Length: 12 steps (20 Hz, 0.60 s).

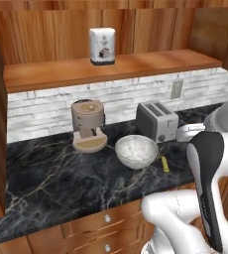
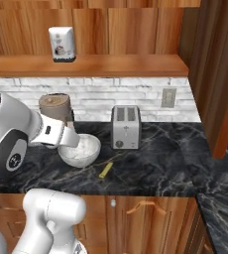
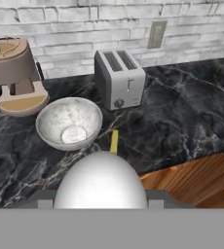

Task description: Pick the egg and butter from the fridge and place them by the bowl for mixing.

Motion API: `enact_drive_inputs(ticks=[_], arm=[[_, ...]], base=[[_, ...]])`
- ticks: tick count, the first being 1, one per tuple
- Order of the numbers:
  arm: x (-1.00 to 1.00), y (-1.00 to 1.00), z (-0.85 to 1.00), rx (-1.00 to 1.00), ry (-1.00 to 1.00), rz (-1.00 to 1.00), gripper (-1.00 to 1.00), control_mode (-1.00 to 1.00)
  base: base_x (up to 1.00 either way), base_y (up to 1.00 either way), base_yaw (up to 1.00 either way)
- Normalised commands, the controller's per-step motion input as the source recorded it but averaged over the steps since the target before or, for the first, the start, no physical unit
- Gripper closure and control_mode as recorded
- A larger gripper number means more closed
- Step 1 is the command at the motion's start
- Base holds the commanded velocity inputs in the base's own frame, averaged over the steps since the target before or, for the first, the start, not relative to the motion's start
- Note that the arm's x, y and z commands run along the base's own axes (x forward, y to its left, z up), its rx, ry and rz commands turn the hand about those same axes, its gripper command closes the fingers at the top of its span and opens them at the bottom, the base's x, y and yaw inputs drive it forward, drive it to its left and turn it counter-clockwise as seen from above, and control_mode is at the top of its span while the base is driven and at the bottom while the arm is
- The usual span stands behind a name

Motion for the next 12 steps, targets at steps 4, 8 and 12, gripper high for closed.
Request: enact_drive_inputs(ticks=[4,8,12], arm=[[0.0,0.0,0.0,0.0,0.0,0.0,1.0,1.0],[0.0,0.0,0.0,0.0,0.0,0.0,1.0,1.0],[0.26,-0.32,0.0,0.14,0.03,-0.01,1.0,-1.0]], base=[[0.03,0.0,0.0],[0.0,-0.02,0.0],[0.06,-0.04,-0.02]])
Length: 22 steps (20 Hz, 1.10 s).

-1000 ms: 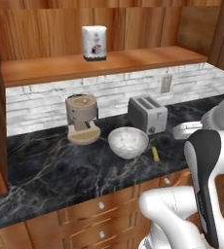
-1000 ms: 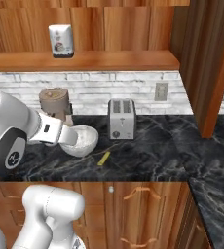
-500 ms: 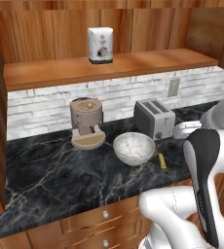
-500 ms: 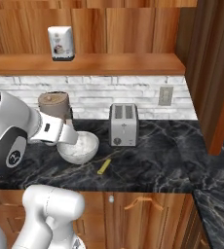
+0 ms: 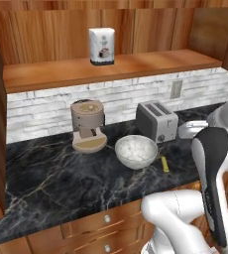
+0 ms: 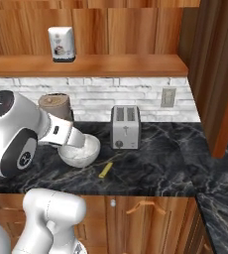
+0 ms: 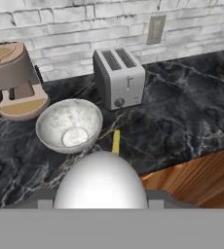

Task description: Pick the egg and butter from the fridge and place them by the bowl for mixing.

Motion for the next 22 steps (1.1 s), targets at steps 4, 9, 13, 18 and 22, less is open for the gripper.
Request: enact_drive_inputs(ticks=[4,9,13,18,22], arm=[[0.3,-0.53,-0.11,0.31,0.03,0.0,1.0,-1.0],[0.16,-0.37,-0.37,0.06,0.11,-0.04,1.0,-1.0],[0.27,-0.22,-0.45,-0.13,0.16,-0.17,1.0,-1.0],[0.58,-0.08,-0.42,-0.04,0.09,-0.09,1.0,-1.0],[0.8,0.01,-0.27,0.1,0.02,0.0,1.0,-1.0]], base=[[0.0,0.0,0.0],[0.0,0.0,0.0],[0.0,0.0,0.0],[0.0,0.0,0.0],[0.0,0.0,0.0]])
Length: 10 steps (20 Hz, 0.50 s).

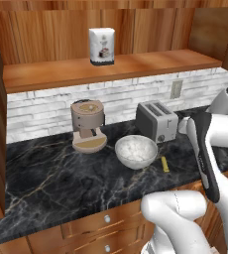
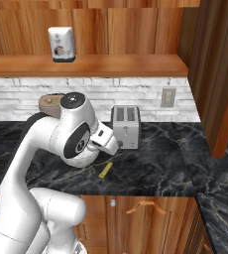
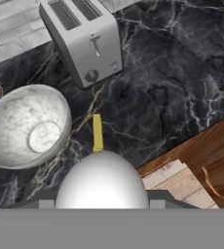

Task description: Pick the egg and butter from the fridge and place them by the bowl for mixing.

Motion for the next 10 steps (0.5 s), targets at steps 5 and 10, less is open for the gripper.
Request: enact_drive_inputs(ticks=[5,10], arm=[[0.71,0.0,-0.34,0.03,0.0,0.0,1.0,-1.0],[0.56,-0.02,-0.42,0.0,0.0,0.0,1.0,-1.0]], base=[[0.0,0.0,0.0],[0.0,0.0,0.0]])
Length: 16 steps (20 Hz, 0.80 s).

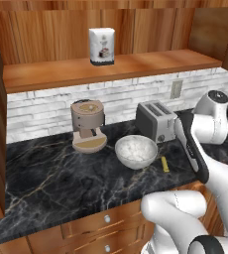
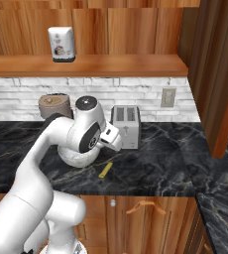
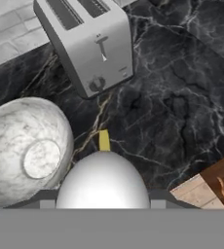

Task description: Pick the egg and butter from the fridge and place them by the bowl for mixing.

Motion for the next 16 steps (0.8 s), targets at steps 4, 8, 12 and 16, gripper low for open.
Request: enact_drive_inputs(ticks=[4,8,12,16], arm=[[0.36,-0.13,-0.55,0.0,0.0,0.0,1.0,-1.0],[0.14,-0.15,-0.56,0.0,0.0,0.0,1.0,-1.0],[0.09,-0.11,-0.49,0.03,0.1,0.0,1.0,-1.0],[0.03,-0.04,-0.36,0.08,0.01,0.0,1.0,-1.0]], base=[[0.0,0.0,0.0],[0.0,0.0,0.0],[0.0,0.0,0.0],[0.0,0.0,0.0]])
